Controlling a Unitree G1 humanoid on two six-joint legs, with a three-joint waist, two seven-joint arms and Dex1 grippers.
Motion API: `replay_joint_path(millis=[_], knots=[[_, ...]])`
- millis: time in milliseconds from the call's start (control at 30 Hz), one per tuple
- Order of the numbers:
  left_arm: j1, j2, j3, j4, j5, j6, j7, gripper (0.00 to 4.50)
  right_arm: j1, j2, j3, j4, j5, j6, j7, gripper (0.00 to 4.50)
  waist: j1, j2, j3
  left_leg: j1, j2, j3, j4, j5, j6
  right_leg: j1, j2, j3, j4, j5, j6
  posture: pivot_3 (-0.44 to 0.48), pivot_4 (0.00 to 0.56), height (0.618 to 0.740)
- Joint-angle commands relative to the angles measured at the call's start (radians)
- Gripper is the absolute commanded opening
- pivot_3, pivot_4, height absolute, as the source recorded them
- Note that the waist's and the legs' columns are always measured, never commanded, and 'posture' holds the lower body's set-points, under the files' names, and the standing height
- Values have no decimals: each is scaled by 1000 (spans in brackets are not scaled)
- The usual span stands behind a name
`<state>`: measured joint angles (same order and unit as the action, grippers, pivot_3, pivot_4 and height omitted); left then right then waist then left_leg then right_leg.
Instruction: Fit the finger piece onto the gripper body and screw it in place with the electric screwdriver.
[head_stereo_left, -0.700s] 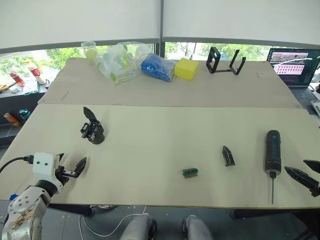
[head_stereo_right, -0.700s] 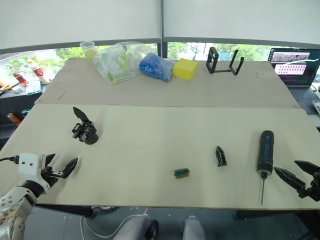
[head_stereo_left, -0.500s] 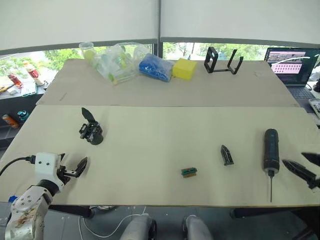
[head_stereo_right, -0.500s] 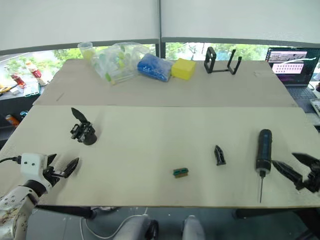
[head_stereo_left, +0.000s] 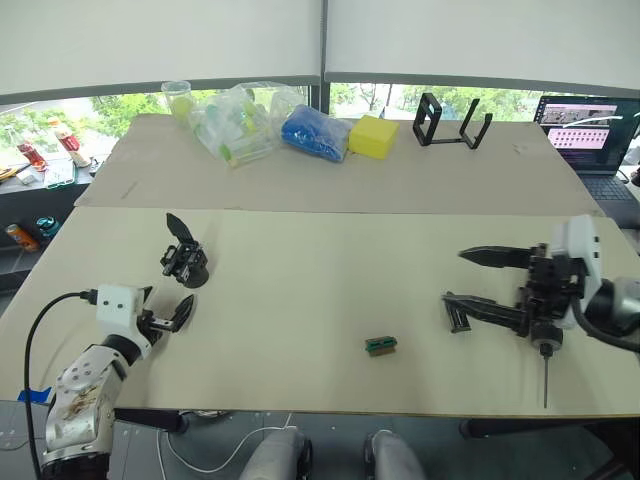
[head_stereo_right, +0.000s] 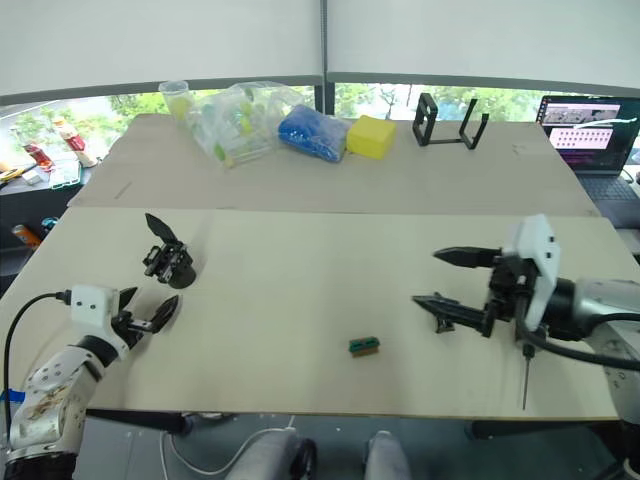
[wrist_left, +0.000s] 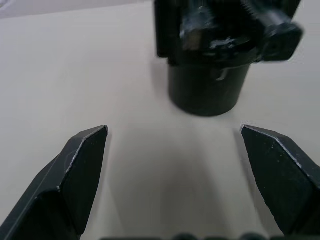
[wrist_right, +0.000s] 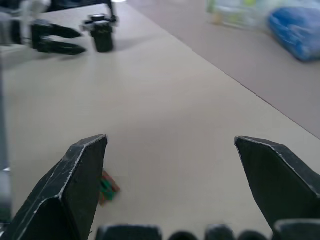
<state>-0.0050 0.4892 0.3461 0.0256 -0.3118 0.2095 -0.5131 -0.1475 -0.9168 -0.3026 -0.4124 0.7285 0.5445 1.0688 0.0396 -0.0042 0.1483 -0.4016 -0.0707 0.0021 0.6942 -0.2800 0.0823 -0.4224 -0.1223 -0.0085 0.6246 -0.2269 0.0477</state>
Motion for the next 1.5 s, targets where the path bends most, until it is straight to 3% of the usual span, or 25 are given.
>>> replay_joint_path(millis=[33, 333, 433, 500, 533, 667, 900, 1233, 1500], knots=[[-53, 5, -28, 31, 21, -37, -3, 4500, -59, 33, 51, -56, 25, 15, -37, 4482, 0, -1, 0, 0, 0, 0, 0, 0, -1, 0, 0, 0, 0, 0, 0, 0, 150, 740], [-171, -29, -99, 120, 69, -65, 34, 4500, -64, 92, 125, -103, 12, 14, -88, 4482, -2, -1, 0, -3, -1, 0, 0, 7, -5, 0, 1, -2, 2, 0, 1, 0, 150, 740], [-181, -44, -112, 127, 74, -96, 33, 3659, -55, 97, 124, -114, 19, 18, -100, 4500, -1, -1, 0, -3, -1, 0, 0, 9, -2, 0, 1, -2, 2, 0, 1, 0, 150, 740], [-181, -51, -121, 118, 75, -105, 27, 2617, -51, 98, 123, -119, 22, 21, -106, 4500, 1, -1, 0, -3, -1, 0, 0, 9, -2, 0, 0, -2, 2, 0, 1, 0, 150, 740], [-177, -54, -127, 107, 77, -105, 26, 2305, -48, 100, 123, -122, 21, 21, -109, 4500, 2, -1, 0, -3, -1, 0, 0, 9, -2, 0, 0, -2, 1, 0, 1, 0, 150, 740], [-153, -84, -175, 2, 91, -79, 47, 2321, -35, 105, 123, -130, 16, 22, -123, 4500, 2, -1, 0, -4, -1, 0, 0, 8, -2, 0, 0, -1, 1, 0, 1, 0, 150, 740], [-182, -242, -376, -243, 136, 103, 151, 2321, -5, 115, 131, -158, 15, 25, -146, 4500, 9, -3, 1, -8, -2, -1, 2, 8, -2, -1, 0, -1, 0, 1, 2, 0, 150, 740], [-361, -444, -498, -85, 217, 135, 274, 2321, 17, 122, 148, -188, 27, 44, -171, 4500, 0, -5, 2, -7, 0, 0, 2, 11, -2, -1, 8, -2, 2, 1, 2, 0, 150, 740], [-366, -450, -528, 82, 259, 58, 253, 2321, 50, 112, 127, -196, 20, 47, -181, 4500, 3, -5, 2, -8, -1, 0, 2, 10, -1, -1, 8, -2, 1, 1, 2, 0, 150, 740]])
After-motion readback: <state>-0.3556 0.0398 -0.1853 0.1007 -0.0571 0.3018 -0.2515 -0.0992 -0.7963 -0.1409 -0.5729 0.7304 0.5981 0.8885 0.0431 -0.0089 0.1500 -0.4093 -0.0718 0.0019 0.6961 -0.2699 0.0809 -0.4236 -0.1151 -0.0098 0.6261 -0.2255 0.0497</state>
